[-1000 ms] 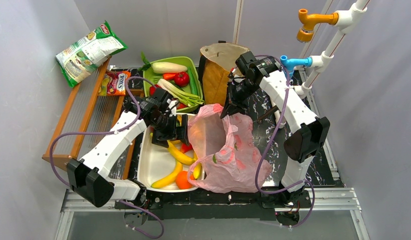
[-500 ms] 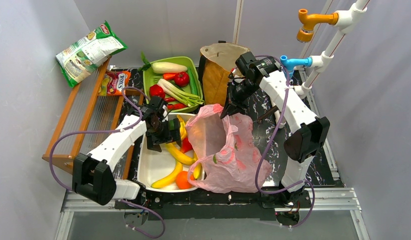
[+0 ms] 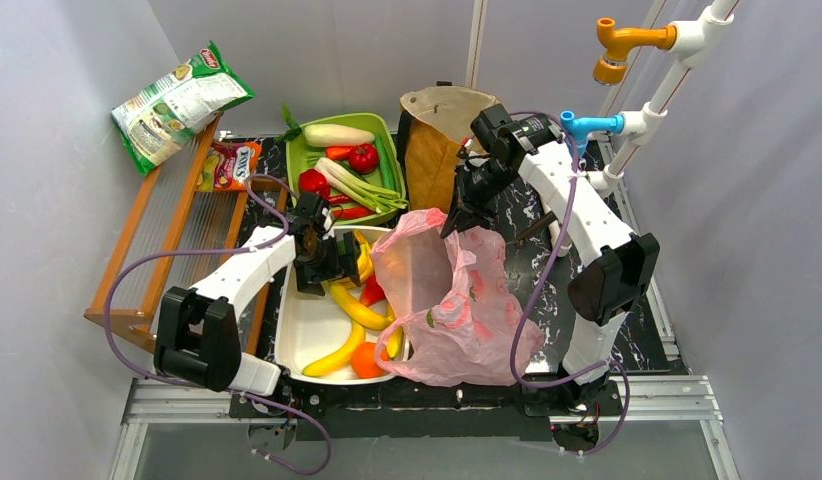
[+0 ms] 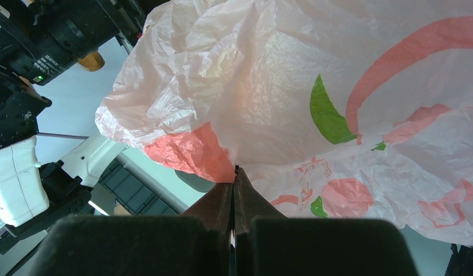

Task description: Place the food into the grocery bag and tie it

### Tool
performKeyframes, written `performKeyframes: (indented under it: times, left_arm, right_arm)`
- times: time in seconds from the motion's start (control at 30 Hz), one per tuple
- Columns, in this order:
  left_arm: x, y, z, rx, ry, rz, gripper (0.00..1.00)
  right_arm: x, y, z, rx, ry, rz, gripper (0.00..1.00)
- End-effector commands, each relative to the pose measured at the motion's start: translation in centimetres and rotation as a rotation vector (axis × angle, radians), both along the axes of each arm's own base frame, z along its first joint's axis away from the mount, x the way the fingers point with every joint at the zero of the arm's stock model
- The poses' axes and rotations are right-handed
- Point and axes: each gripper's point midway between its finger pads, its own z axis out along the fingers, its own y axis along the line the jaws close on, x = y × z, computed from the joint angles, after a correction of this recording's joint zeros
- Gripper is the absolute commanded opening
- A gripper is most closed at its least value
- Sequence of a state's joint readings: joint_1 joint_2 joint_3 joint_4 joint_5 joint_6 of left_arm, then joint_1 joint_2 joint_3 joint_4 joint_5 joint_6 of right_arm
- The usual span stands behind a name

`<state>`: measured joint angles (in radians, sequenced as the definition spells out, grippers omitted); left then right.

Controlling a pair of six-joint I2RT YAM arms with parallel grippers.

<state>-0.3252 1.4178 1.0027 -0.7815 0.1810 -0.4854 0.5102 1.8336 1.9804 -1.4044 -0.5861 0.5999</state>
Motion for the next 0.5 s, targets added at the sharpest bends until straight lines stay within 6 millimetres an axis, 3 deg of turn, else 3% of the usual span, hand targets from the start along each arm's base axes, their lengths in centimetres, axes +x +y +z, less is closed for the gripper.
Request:
performKeyframes:
  times: [0.0,0.27,0.4,0.47]
  left_arm:
    - [0.4,0.3,-0.4,-0.036,-0.026,-0.012,0.87]
    - [-0.4,-1.2,-1.4,-0.157,-0.007,-0.048,0.76]
    - [-0.5,-1.6,-1.7,-0.185,-0.017,-0.051,0.53]
    - [-0.3,-1.7,-1.9,-0.186,-0.012,-0.057,0.37]
  right_arm:
    - [0.0,-0.5,1.1,0.013,-0.018,-0.025,0.01]
    - [0.1,-0.7,1.2,-0.002,-0.020,-0.031,0.01]
    - [0.1,-0.8,1.2,-0.010,-0.013,-0.032,0.01]
    - [0.1,-0.9,1.2,-0.012,-0.009,-0.033,0.01]
